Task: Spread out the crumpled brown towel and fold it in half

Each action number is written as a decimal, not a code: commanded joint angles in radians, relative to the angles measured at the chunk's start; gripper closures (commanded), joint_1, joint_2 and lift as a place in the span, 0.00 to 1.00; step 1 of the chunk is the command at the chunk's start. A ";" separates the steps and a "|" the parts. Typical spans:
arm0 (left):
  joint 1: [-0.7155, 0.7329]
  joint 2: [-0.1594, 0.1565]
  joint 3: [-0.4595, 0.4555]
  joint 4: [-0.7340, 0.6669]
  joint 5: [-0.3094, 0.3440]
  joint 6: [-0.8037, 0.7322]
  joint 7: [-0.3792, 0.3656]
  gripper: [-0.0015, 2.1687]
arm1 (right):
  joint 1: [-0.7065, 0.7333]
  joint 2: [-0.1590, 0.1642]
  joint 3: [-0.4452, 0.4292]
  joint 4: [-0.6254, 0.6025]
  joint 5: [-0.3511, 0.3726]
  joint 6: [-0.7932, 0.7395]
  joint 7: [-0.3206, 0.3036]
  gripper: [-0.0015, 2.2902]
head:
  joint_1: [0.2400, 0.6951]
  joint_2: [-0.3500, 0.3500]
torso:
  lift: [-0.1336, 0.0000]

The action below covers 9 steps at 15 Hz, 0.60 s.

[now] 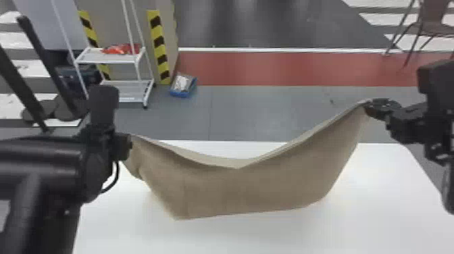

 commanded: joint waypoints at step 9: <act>-0.182 -0.010 0.078 0.013 -0.001 0.159 -0.048 0.88 | -0.164 -0.041 -0.086 0.031 -0.021 0.156 -0.036 0.72 | 0.67 0.39 | 1.00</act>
